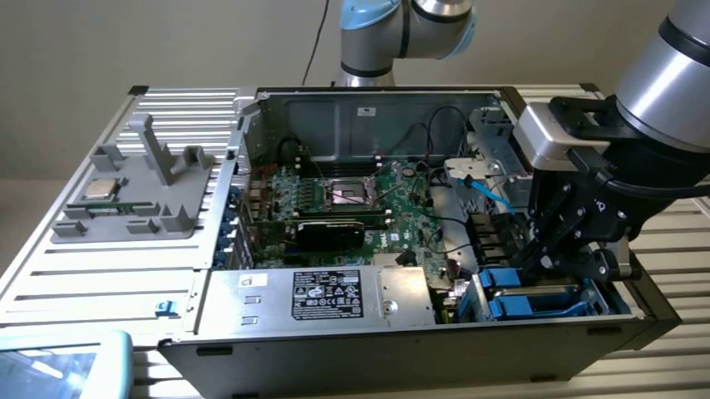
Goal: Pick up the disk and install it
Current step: 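Insert the second disk wire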
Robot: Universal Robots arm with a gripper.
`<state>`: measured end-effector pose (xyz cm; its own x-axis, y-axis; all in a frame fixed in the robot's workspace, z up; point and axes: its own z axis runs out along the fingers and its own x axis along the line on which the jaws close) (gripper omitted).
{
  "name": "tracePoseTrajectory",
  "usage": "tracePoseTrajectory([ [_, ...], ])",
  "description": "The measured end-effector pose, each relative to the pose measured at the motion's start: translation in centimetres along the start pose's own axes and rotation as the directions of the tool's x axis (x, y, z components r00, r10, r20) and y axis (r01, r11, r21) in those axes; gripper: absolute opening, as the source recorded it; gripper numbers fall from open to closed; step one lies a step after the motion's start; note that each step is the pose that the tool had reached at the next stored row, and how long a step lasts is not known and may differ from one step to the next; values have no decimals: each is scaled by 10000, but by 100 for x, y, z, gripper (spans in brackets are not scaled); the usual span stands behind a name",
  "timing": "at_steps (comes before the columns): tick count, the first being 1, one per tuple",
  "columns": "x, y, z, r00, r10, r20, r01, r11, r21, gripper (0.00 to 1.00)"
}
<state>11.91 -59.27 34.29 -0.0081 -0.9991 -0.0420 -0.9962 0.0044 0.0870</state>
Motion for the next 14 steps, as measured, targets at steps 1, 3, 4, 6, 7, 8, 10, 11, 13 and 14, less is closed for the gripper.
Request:
tracePoseTrajectory([
  [1, 1, -1, 3, 10000, -1, 10, 1, 10000, 0, 16],
  [3, 1, -3, 8, 10000, -2, 26, 2, 10000, 1, 16],
  [4, 2, -4, 10, 10000, -3, 35, 3, 10000, 1, 16],
  [6, 2, -9, 11, 10000, -5, 48, 5, 10000, 2, 16],
  [7, 2, -12, 11, 10000, -6, 54, 6, 10000, 3, 16],
  [8, 2, -13, 12, 10000, -6, 59, 6, 10000, 3, 16],
  [10, 3, -15, 15, 10000, -6, 68, 6, 10000, 8, 16],
  [11, 3, -15, 17, 10000, -7, 72, 7, 10000, 12, 16],
  [13, 5, -16, 21, 10000, -9, 85, 9, 10000, 22, 16],
  [14, 5, -17, 23, 10000, -10, 90, 10, 10000, 27, 16],
])
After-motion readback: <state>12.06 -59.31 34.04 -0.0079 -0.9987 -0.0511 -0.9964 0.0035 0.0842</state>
